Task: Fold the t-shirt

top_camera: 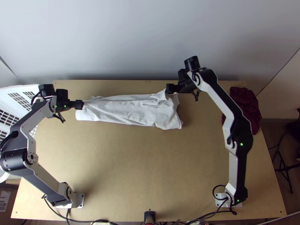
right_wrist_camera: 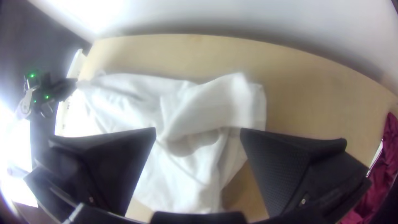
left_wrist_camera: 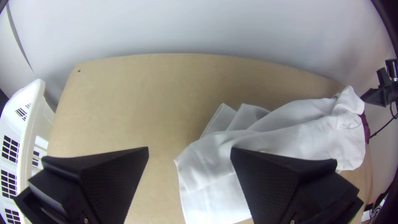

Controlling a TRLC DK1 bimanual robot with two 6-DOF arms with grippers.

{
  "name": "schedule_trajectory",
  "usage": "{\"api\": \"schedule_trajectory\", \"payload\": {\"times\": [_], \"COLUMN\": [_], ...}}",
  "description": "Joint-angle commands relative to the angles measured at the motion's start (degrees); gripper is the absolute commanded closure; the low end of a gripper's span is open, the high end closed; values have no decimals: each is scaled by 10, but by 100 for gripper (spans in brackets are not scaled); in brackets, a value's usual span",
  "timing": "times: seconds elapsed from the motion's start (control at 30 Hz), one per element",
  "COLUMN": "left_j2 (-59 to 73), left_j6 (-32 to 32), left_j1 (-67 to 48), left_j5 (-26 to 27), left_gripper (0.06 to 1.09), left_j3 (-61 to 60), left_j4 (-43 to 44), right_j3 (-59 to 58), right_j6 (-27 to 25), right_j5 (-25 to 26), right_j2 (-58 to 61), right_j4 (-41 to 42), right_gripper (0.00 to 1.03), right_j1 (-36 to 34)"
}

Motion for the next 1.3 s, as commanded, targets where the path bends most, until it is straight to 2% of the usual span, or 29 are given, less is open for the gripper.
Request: {"api": "schedule_trajectory", "payload": {"times": [0.0,0.17,0.3,0.47,0.53,0.67,0.73,1.27], "left_j2": [-47,-68,-72,-95,-90,-68,-52,88], "left_j6": [-21,-29,-18,-6,-12,-19,-21,-52], "left_j1": [8,48,79,102,97,91,86,37], "left_j5": [4,16,32,115,127,207,228,227], "left_gripper": [10,10,10,10,10,10,11,11], "left_j3": [-2,-6,-37,-102,-128,-113,-94,30], "left_j4": [-20,-55,-51,-24,10,-23,-42,-58], "right_j3": [-118,-229,-276,-322,-347,-364,-364,-363], "right_j6": [-4,6,49,64,64,60,63,64], "right_j5": [-1,-1,-1,-1,-1,-1,-1,-2], "right_j2": [-141,-284,-392,-461,-474,-479,-478,-484], "right_j4": [-6,-6,-6,-22,-23,-23,-23,-34], "right_gripper": [3,3,3,4,4,4,4,4], "right_j1": [41,64,82,77,69,62,61,34]}}
